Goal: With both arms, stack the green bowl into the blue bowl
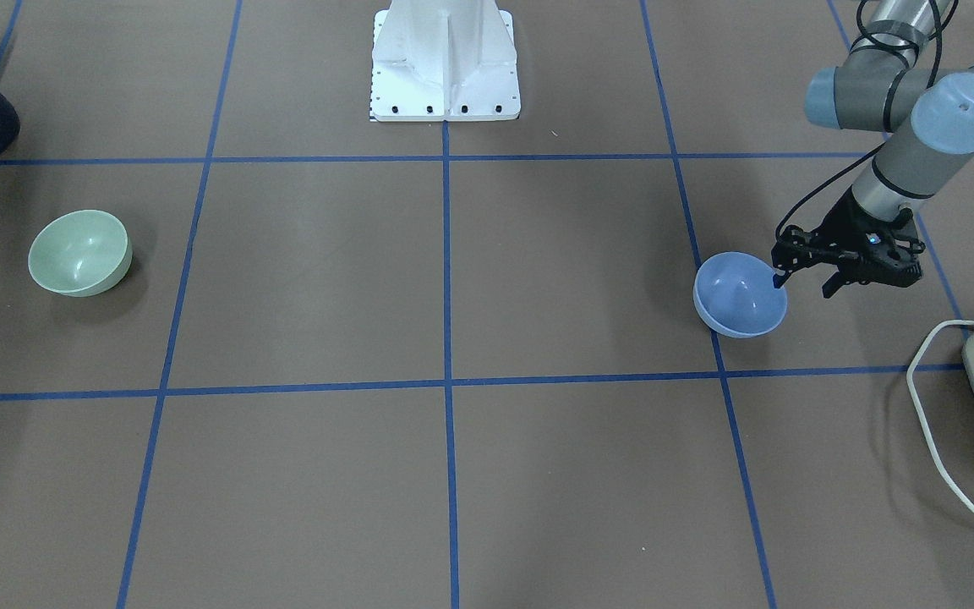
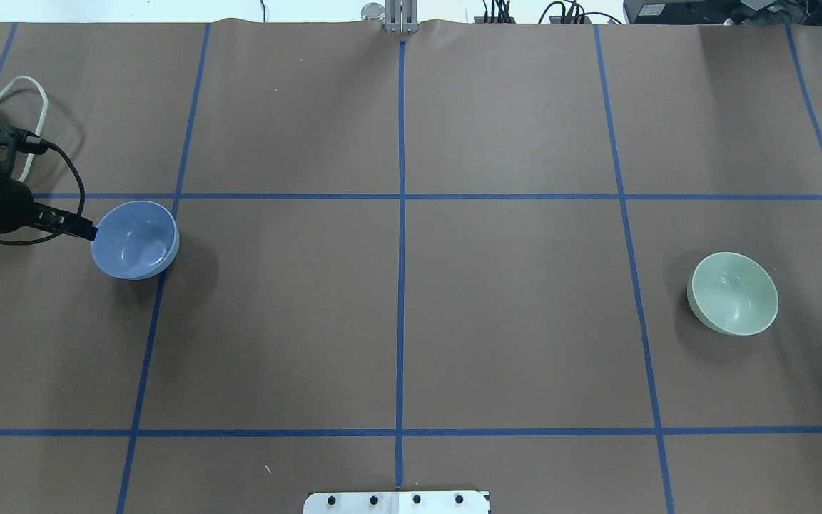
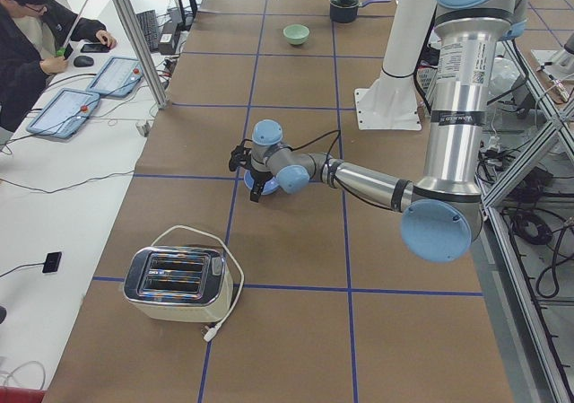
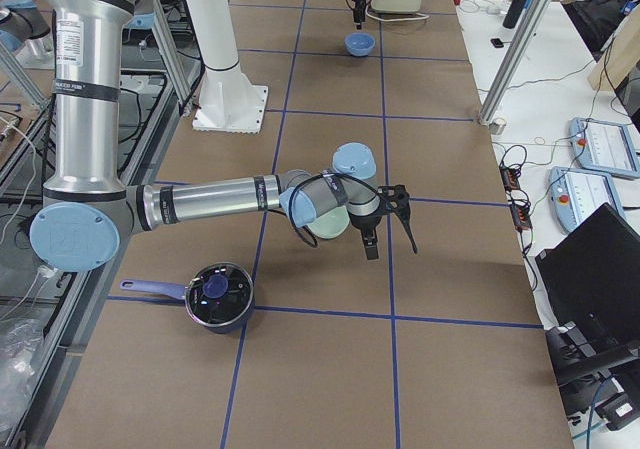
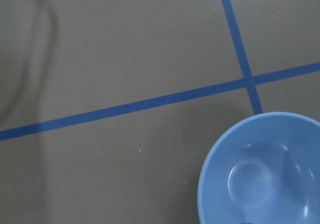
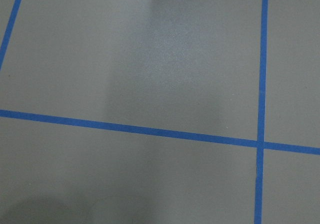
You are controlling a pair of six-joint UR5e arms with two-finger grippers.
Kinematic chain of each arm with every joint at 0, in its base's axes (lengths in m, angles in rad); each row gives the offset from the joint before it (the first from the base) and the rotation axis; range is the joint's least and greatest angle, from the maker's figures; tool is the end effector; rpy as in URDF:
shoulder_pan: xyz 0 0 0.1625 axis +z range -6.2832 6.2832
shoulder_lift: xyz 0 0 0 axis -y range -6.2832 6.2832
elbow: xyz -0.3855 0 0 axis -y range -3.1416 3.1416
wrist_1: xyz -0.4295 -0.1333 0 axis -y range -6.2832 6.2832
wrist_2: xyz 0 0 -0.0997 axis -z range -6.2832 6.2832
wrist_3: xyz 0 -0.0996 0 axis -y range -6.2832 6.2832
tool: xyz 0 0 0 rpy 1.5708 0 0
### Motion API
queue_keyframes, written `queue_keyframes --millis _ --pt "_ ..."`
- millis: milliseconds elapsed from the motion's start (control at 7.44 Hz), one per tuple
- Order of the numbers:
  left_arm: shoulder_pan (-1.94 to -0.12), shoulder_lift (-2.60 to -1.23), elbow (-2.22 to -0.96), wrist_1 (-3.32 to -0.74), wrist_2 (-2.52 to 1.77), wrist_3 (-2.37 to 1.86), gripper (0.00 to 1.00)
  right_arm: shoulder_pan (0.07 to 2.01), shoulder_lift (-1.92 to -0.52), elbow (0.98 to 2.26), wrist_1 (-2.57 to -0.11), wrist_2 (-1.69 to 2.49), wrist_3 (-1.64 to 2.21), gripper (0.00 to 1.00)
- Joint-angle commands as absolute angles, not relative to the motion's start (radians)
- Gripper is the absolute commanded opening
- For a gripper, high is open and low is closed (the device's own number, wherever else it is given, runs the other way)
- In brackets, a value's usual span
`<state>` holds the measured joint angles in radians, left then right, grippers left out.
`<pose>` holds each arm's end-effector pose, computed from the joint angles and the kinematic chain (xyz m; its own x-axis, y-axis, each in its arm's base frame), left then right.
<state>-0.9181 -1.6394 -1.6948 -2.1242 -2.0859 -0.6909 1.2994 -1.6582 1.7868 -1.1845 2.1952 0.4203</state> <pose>0.2854 -0.5120 0.4609 0.6605 0.2402 -0.7113 -0.0326 0.9557 0.2925 -0.0668 -0.5200 0.5127 0.7383 -0.1096 0.6655 -0.0744 0.9674 0.2420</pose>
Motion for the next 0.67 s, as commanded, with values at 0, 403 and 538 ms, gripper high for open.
queue_keyframes --millis 0,403,538 --pt "-0.896 -1.68 -1.652 -2.126 -2.072 -0.692 0.47 1.299 -1.658 1.784 -1.184 2.194 0.42 1.0" --pt "-0.896 -1.703 -1.644 -2.126 -2.072 -0.693 0.0 1.299 -1.658 1.784 -1.184 2.194 0.42 1.0" --pt "-0.896 -1.718 -1.687 -2.112 -2.085 -0.699 0.0 1.299 -1.657 1.784 -1.184 2.195 0.42 1.0"
